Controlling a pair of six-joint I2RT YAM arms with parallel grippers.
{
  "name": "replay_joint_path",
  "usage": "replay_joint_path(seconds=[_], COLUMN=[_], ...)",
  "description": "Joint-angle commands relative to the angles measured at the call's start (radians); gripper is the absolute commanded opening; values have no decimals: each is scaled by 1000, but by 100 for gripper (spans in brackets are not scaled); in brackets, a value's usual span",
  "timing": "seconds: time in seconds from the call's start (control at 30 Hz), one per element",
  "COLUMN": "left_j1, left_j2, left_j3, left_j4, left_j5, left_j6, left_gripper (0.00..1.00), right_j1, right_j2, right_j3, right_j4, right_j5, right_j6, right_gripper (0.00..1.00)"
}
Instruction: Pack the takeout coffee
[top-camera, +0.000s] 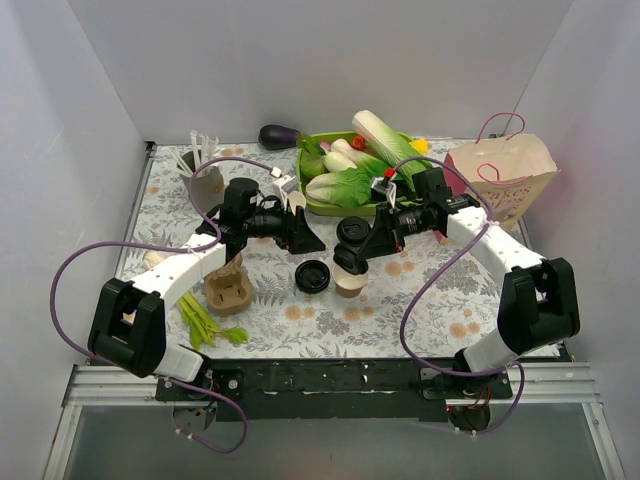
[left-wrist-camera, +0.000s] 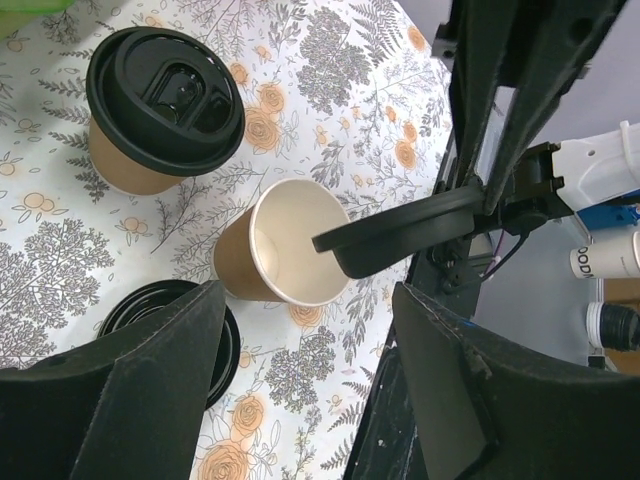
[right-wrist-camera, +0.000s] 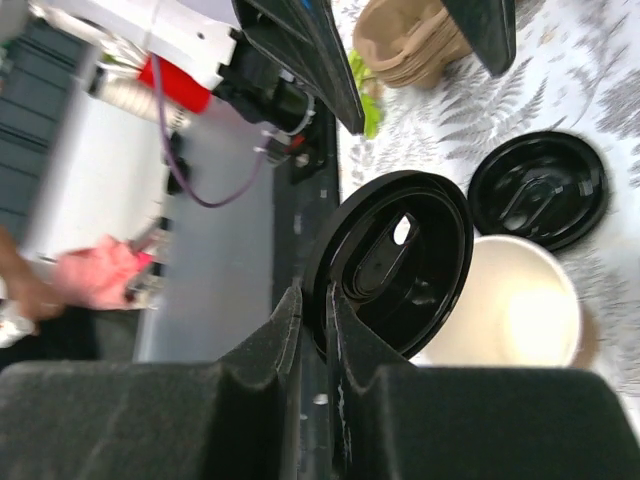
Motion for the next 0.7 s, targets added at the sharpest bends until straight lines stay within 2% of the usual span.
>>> replay_joint_path(seconds=[0.0,0.17,0.33,0.4,0.67], left_j1=[-6,-35,-87,-97,-106], left_j2=[-5,28,64,82,117], left_j3=[6,12,18,21,12], left_j4=[3,7,18,33,92], left_j5=[49,89,106,100,101], left_j6=[39,67,100,96,77], left_gripper=[68,69,69,69,69], right_j1=[-23,-34,-43,-44,-64], right_j2=[-16,-7,7,14,42], right_j3=[-108,-157,-246,-267,-274], right_j4=[249,312,522,574,576], right_j5=[-179,-130,-99,-94,-73], right_j6=[351,386,607,638,668], right_gripper=[4,5,5,5,7])
